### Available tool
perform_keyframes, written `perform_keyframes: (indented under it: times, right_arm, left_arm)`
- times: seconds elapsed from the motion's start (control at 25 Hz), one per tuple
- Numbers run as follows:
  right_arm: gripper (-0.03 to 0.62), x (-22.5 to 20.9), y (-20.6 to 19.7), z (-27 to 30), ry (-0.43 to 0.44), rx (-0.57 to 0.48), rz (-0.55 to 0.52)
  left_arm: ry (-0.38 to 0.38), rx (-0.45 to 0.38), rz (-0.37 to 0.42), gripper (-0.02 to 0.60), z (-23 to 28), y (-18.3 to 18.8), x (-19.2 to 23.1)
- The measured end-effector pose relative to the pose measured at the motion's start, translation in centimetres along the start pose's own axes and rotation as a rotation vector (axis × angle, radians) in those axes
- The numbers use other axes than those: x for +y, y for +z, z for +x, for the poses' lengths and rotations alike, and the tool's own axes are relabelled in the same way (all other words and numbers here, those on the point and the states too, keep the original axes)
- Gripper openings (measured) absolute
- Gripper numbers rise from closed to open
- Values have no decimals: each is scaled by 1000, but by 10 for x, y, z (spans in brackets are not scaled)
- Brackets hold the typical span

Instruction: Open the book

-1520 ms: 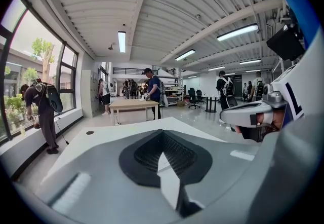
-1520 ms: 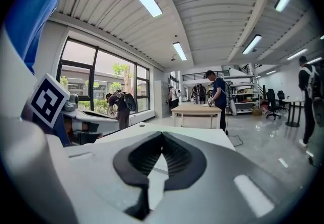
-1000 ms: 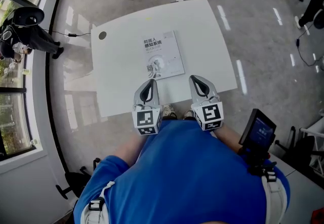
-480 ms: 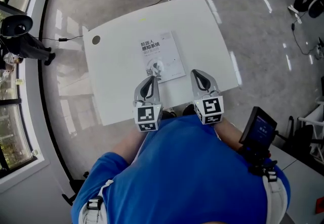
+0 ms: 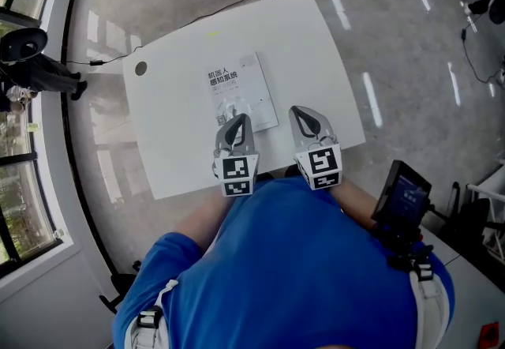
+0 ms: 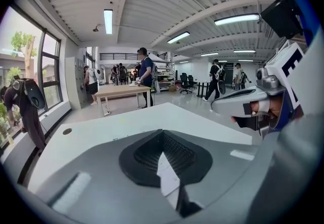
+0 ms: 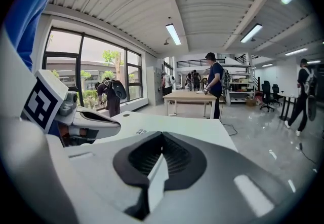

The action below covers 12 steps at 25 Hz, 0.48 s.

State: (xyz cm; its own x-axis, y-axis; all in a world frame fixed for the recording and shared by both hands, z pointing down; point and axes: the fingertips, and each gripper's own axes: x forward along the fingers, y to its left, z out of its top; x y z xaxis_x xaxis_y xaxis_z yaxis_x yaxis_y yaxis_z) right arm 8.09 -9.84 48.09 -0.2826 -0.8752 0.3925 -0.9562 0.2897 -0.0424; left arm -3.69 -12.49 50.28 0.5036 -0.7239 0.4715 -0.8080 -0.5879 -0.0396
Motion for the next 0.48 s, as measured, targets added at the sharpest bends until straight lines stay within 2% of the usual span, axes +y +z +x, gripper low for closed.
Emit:
perform_keyframes:
  times: [0.24, 0.48]
  right_arm:
    - [3, -31, -1, 14, 55, 14, -3]
    - [3, -54, -11, 30, 128, 44, 9]
  left_arm:
    - [33, 78, 4, 7, 44, -1, -25]
    - [83, 208, 11, 10, 83, -21, -40]
